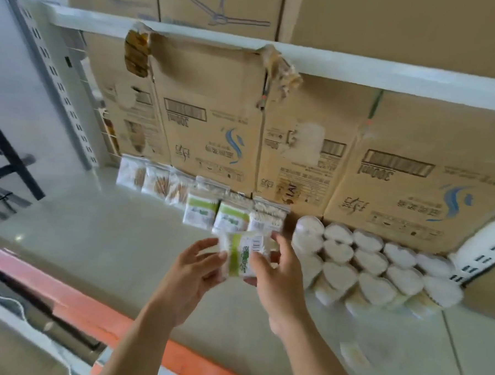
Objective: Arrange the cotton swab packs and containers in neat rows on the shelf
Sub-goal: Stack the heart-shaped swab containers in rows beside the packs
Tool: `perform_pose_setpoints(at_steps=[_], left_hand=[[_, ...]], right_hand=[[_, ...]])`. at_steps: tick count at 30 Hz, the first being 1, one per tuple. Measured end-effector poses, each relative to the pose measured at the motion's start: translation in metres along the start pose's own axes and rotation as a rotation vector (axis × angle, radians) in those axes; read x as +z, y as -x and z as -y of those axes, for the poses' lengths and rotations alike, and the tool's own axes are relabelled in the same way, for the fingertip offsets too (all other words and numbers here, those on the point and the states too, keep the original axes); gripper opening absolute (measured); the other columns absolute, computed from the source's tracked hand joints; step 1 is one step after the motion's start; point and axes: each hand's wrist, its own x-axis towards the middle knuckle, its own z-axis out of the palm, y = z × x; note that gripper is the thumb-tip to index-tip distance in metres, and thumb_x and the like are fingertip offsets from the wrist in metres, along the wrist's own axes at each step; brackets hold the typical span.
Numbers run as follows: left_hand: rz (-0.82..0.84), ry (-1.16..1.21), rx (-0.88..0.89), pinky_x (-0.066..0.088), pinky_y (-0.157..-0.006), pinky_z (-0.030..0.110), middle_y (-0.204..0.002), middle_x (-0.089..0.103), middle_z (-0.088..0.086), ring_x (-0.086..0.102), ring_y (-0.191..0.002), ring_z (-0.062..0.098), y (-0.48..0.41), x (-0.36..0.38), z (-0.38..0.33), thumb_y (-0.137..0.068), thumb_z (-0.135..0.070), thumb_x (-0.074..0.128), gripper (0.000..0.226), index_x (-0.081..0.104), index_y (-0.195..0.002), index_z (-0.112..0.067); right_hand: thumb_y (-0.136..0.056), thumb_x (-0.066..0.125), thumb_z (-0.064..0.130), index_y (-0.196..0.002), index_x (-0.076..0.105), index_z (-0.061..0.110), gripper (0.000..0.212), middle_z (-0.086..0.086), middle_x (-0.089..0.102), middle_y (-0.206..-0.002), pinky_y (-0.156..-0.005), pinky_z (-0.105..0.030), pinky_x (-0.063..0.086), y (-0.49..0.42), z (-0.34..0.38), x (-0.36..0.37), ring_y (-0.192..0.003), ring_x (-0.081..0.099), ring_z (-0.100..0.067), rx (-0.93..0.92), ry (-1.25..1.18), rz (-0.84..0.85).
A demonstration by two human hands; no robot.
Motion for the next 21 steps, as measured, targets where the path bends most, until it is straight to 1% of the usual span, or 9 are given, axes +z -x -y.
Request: perform_pose_setpoints(at_steps=[2,3,5,7,10,13,16,18,21], left_hand=[[0.008,-0.100,-0.069,0.054,-0.078,0.034,-0.097,0.069,0.017,0.066,-0.081,0.023,-0.007,-0.020,-0.002,-0.064,-0.015,0.074,0.051,0.060,-0.112,-0.005],[0.001,-0.135,-0.088,0.054,-0.076,0.034,-0.097,0.069,0.017,0.066,-0.081,0.022,-0.011,-0.027,-0.005,-0.064,-0.014,0.075,0.049,0.061,-0.110,-0.005],[-0.049,-0.135,-0.088,0.053,-0.072,0.032,-0.095,0.068,0.017,0.066,-0.078,0.022,-0.023,-0.041,-0.010,-0.068,-0.005,0.075,0.041,0.062,-0.107,-0.005],[-0.117,-0.105,-0.061,0.053,-0.071,0.031,-0.097,0.066,0.018,0.065,-0.079,0.023,-0.038,-0.053,-0.015,-0.078,0.003,0.069,0.035,0.059,-0.110,-0.005],[-0.201,-0.042,-0.025,0.054,-0.070,0.031,-0.101,0.065,0.020,0.066,-0.083,0.025,-0.057,-0.066,-0.022,-0.080,0.006,0.066,0.037,0.056,-0.114,-0.003],[-0.242,0.020,-0.005,0.052,-0.060,0.026,-0.098,0.067,0.019,0.067,-0.080,0.025,-0.069,-0.076,-0.030,-0.080,0.007,0.065,0.031,0.055,-0.108,-0.002],[-0.224,-0.063,0.038,0.051,-0.064,0.028,-0.087,0.068,0.014,0.065,-0.083,0.028,-0.079,-0.089,-0.037,-0.083,0.005,0.064,0.018,0.059,-0.099,0.000],[-0.239,-0.152,0.071,0.050,-0.061,0.029,-0.083,0.070,0.010,0.066,-0.079,0.025,-0.085,-0.100,-0.042,-0.084,0.002,0.064,0.017,0.060,-0.100,0.000],[-0.285,-0.216,0.117,0.051,-0.053,0.020,-0.083,0.070,0.006,0.068,-0.069,0.014,-0.095,-0.112,-0.055,-0.085,0.002,0.064,0.022,0.058,-0.104,-0.005]], right_hand=[[-0.089,0.058,0.015,-0.131,0.044,0.033,0.047,-0.002,0.064,-0.089,-0.076,-0.049,0.057,-0.008,-0.006,0.027,-0.076,0.066,-0.017,0.061,-0.030,0.018],[-0.088,0.059,0.015,-0.129,0.045,0.032,0.046,-0.001,0.065,-0.088,-0.076,-0.050,0.056,-0.011,-0.010,0.038,-0.077,0.066,-0.019,0.076,-0.005,0.018],[-0.084,0.061,0.018,-0.115,0.052,0.030,0.035,-0.002,0.067,-0.082,-0.071,-0.048,0.056,-0.020,-0.016,0.053,-0.072,0.065,-0.022,0.111,0.071,0.009],[-0.075,0.065,0.021,-0.103,0.058,0.030,0.031,-0.001,0.069,-0.078,-0.066,-0.043,0.055,-0.028,-0.020,0.062,-0.066,0.064,-0.020,0.179,0.102,0.018],[-0.068,0.069,0.027,-0.084,0.061,0.024,0.019,0.002,0.068,-0.070,-0.062,-0.038,0.050,-0.039,-0.026,0.071,-0.065,0.063,-0.017,0.238,0.165,0.063],[-0.076,0.068,0.029,-0.076,0.063,0.016,0.014,0.003,0.064,-0.062,-0.056,-0.028,0.041,-0.046,-0.025,0.083,-0.057,0.056,-0.013,0.187,0.265,0.117],[-0.085,0.060,0.023,-0.063,0.054,0.014,0.024,0.003,0.052,-0.054,-0.050,-0.027,0.031,-0.056,-0.023,0.101,-0.050,0.043,-0.013,0.110,0.315,0.152],[-0.088,0.055,0.022,-0.064,0.053,0.016,0.025,0.003,0.051,-0.055,-0.049,-0.027,0.030,-0.065,-0.021,0.115,-0.049,0.041,-0.013,0.064,0.335,0.195],[-0.088,0.053,0.019,-0.085,0.063,0.023,0.012,0.004,0.059,-0.061,-0.048,-0.025,0.033,-0.072,-0.017,0.133,-0.050,0.047,-0.012,0.044,0.332,0.281]])
